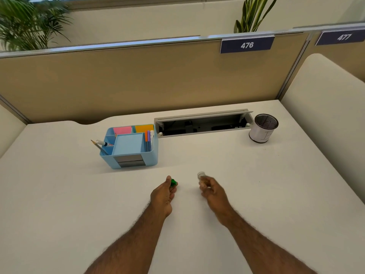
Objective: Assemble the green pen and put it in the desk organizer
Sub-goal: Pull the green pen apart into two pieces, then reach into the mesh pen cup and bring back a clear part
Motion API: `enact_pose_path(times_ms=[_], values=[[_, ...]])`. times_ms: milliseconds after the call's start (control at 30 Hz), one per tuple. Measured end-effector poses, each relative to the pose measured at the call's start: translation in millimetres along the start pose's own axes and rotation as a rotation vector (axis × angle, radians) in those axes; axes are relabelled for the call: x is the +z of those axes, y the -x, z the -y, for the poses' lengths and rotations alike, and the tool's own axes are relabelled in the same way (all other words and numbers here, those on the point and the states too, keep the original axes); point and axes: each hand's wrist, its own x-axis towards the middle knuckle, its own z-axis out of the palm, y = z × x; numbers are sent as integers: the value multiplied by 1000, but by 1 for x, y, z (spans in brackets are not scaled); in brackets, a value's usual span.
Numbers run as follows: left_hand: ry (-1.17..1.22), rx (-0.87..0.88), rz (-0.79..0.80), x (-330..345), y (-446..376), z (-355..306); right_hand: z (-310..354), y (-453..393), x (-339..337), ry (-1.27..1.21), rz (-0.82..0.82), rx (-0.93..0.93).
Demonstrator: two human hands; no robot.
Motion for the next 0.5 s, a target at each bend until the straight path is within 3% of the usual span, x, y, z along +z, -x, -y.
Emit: enact_pose_path(times_ms=[167,500], values=[[9,14,21,2,-7,-6,42,-38,-38,-94,-134,-107],[-6,11,-6,8,-15,-13,96,-108,-125,48,-474,-214]])
